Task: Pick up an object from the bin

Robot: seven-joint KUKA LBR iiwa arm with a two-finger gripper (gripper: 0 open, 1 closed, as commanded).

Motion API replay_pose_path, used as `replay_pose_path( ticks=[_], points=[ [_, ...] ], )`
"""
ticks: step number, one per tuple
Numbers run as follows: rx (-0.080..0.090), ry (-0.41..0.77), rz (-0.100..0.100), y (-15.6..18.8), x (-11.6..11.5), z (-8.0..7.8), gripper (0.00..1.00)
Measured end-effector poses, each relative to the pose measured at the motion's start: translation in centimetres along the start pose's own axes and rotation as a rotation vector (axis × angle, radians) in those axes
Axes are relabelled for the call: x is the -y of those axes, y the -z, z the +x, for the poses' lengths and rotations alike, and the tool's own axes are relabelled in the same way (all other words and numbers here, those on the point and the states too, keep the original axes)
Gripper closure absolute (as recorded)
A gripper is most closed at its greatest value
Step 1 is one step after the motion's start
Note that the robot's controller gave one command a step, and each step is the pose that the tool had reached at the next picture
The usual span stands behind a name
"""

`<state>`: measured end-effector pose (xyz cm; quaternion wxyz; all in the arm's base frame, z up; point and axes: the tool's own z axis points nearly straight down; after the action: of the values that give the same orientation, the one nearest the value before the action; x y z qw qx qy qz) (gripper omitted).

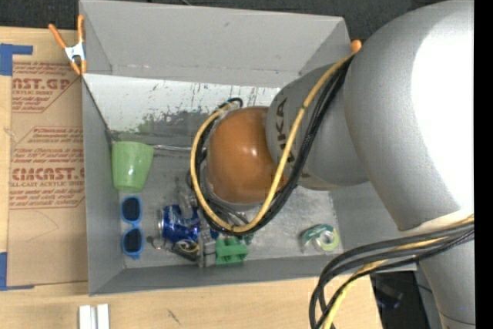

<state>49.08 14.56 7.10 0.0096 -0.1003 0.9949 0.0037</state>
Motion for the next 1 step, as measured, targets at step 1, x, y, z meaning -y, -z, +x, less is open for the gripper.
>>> replay_pose_path(
  ticks=[1],
  points=[
    [0.002,0.000,-0.002,0.02,-0.06,-0.06,0.00]
  ],
)
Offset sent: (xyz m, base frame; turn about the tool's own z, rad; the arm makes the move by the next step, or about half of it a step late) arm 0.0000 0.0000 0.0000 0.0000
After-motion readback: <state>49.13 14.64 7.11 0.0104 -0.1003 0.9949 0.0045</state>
